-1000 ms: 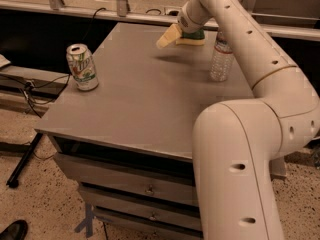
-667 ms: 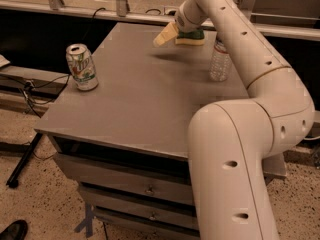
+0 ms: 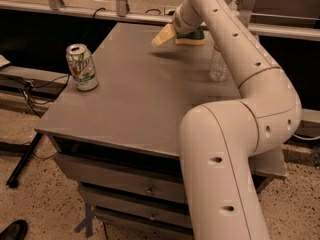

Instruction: Move sponge near 7up can

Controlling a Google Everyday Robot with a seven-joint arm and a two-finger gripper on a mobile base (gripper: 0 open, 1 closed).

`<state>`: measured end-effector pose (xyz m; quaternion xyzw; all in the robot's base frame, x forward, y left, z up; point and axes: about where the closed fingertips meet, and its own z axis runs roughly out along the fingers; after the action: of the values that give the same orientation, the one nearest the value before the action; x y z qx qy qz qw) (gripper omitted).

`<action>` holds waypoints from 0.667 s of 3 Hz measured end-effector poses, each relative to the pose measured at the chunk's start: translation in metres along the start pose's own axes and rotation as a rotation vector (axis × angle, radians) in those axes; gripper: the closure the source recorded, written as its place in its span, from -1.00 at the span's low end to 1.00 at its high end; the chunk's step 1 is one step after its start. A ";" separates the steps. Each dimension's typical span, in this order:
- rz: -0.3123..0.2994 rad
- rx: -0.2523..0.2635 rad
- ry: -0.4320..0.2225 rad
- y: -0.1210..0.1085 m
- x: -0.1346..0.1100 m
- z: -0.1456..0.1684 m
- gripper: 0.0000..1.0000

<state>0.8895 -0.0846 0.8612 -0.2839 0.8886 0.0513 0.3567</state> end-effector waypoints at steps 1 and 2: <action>0.012 0.000 0.018 0.002 0.003 0.008 -0.66; 0.011 -0.006 0.014 0.004 0.000 0.009 -0.20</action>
Offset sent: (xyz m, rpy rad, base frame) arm 0.0179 0.0024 0.0107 0.0106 0.0057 -0.0023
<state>0.8931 -0.0786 0.8543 -0.2807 0.8924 0.0539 0.3492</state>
